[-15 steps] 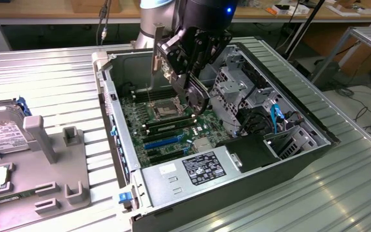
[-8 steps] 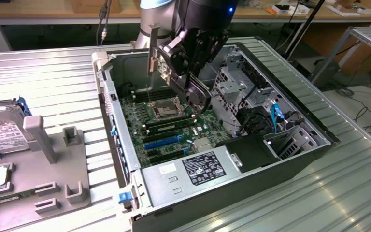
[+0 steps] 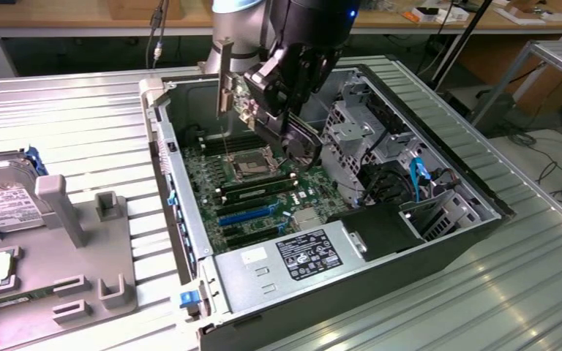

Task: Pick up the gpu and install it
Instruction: 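Insert the gpu into the slot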

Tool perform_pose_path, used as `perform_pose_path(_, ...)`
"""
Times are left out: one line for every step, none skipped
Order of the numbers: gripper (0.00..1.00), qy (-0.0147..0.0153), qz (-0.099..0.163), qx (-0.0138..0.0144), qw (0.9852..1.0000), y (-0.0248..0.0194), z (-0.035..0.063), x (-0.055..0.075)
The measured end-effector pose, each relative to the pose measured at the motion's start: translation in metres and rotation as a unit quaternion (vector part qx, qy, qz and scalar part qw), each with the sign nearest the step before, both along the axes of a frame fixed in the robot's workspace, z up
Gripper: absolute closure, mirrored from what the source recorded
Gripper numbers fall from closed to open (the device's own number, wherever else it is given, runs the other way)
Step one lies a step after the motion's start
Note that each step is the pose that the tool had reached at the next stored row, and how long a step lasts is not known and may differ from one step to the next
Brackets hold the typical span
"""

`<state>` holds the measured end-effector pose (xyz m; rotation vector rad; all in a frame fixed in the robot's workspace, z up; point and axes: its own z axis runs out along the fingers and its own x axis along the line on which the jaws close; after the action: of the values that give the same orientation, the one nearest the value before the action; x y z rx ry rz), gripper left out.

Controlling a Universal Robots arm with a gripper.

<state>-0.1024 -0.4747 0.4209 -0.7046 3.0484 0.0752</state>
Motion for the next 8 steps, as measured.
perform_pose_path(0.73, 0.0, 0.01, 0.0, 1.0, 0.0, 0.0, 0.0)
perform_pose_path(0.73, 0.0, 0.014, 0.0, 0.9999, 0.0, 0.0, 0.0)
perform_pose_path(0.73, 0.0, 0.02, 0.0, 0.9998, 0.0, 0.0, 0.0)
perform_pose_path(0.73, 0.0, 0.028, 0.0, 0.9996, 0.0, 0.0, 0.0)
perform_pose_path(0.73, 0.0, 0.033, 0.0, 0.9994, 0.0, 0.0, 0.0)
perform_pose_path(0.73, 0.0, 0.038, 0.0, 0.9993, 0.0, 0.0, 0.0)
perform_pose_path(0.73, 0.0, 0.05, 0.0, 0.9987, 0.0, 0.0, 0.0001)
perform_pose_path(0.73, 0.0, 0.056, 0.0, 0.9984, 0.0, 0.0, 0.0001)
